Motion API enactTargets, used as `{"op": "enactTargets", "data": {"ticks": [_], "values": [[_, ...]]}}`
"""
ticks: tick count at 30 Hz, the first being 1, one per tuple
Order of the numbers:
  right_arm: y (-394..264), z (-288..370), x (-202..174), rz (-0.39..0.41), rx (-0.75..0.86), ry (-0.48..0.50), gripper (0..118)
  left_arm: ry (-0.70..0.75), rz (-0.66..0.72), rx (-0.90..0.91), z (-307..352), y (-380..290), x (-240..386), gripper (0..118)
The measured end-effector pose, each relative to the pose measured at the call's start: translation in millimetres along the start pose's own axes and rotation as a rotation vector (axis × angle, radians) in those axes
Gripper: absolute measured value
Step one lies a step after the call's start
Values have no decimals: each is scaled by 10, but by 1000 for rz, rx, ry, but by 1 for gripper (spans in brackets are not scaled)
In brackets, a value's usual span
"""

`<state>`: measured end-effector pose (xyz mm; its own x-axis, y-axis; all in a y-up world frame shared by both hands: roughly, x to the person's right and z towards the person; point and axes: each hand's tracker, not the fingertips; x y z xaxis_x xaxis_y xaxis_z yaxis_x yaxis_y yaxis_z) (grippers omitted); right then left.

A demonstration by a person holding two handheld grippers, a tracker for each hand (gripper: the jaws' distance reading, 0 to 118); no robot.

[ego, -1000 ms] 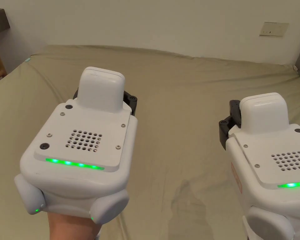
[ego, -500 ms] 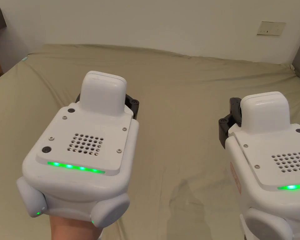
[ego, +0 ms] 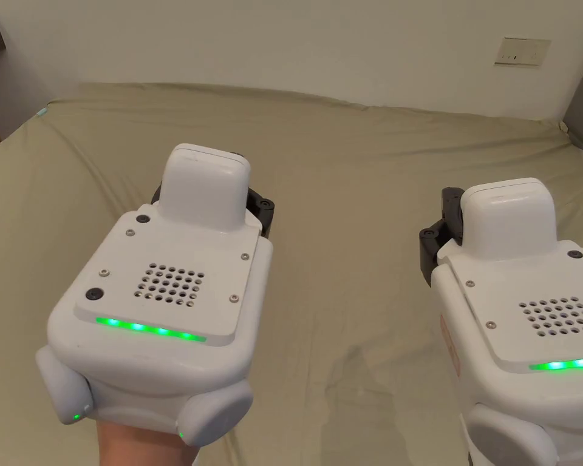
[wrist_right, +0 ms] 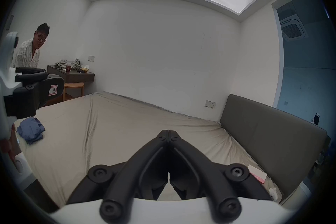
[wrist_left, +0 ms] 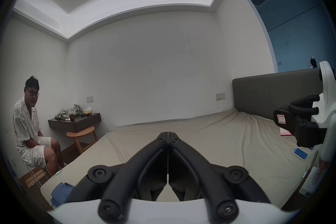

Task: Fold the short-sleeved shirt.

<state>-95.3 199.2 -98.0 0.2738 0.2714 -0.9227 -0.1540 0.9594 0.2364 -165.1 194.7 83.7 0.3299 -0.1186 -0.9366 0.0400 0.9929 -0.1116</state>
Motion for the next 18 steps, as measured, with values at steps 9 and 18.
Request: {"op": "enactTargets", "data": {"ticks": [9,18], "values": [[12,19,35,-35,47,54,118,14,4,19,9,-15,-57,116],[161,-46,198,-176,-51,72,118,54,27,33,15,37,-138,116]]}}
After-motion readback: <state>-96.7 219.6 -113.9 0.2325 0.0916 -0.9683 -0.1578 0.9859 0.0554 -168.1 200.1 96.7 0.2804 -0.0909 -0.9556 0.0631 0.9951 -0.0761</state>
